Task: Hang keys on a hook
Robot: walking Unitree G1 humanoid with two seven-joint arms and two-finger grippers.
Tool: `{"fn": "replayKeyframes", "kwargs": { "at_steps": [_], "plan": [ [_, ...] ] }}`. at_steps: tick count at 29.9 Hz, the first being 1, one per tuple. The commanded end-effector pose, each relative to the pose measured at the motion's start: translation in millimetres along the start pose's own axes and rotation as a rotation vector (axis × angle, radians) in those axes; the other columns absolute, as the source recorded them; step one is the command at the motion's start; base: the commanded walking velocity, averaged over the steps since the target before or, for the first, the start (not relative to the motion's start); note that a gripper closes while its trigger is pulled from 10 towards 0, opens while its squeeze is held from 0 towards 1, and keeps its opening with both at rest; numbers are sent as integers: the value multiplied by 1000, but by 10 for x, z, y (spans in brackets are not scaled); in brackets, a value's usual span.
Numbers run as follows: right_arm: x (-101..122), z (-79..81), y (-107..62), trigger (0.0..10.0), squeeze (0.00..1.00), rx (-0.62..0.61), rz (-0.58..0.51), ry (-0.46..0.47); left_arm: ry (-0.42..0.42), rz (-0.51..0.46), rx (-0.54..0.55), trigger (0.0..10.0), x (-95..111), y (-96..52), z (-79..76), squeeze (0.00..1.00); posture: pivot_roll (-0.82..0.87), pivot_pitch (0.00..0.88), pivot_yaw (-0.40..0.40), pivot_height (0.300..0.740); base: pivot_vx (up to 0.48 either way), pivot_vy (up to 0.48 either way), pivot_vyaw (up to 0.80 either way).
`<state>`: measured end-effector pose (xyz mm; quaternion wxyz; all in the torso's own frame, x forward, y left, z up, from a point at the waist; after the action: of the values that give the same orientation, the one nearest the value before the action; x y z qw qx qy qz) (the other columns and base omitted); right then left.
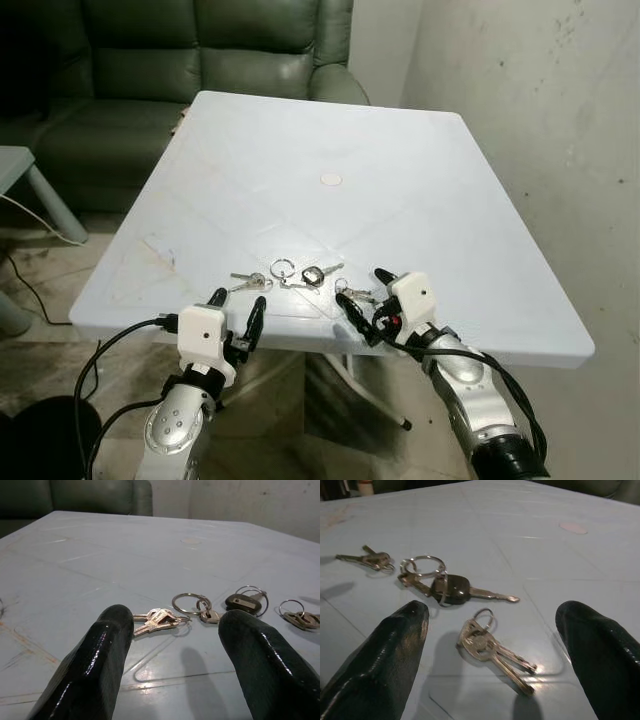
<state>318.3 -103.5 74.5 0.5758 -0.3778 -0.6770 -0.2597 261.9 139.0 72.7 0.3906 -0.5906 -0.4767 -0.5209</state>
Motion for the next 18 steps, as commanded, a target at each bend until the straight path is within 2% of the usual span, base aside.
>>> {"fn": "replayKeyframes", "kwargs": {
  "at_steps": [1,7,17,18],
  "plan": [
    [106,-7,36,10000,0,16,-11,8,24,-9,-37,10000,37,-5,-54,0,-54,17,-61,740,0,0,0],
    [210,-26,138,10000,0,-43,57,52,33,-8,-65,10000,45,-4,-111,0,-54,12,-60,740,0,0,0],
    [321,-27,192,10000,0,-93,111,104,36,-2,-72,10000,43,-4,-130,0,-54,11,-62,740,0,0,0],
    [313,-27,230,10000,0,-128,145,105,37,-4,-68,10000,52,-2,-125,0,-47,15,-68,740,0,0,0]
  ]
}}
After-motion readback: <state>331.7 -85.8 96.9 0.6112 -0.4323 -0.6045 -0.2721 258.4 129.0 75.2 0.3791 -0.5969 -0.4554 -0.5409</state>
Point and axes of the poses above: a point about 5 cm out from each wrist's last joint towards the gripper, its own y axis pointing out of the wrist towards the gripper, its own x axis along the axis of the wrist's last joint, z = x × y, the point moved 2 cm from there along y, pointing out of the wrist towards the gripper, and after that the axes turned 9 degrees about -y, right-handed, at the moved point
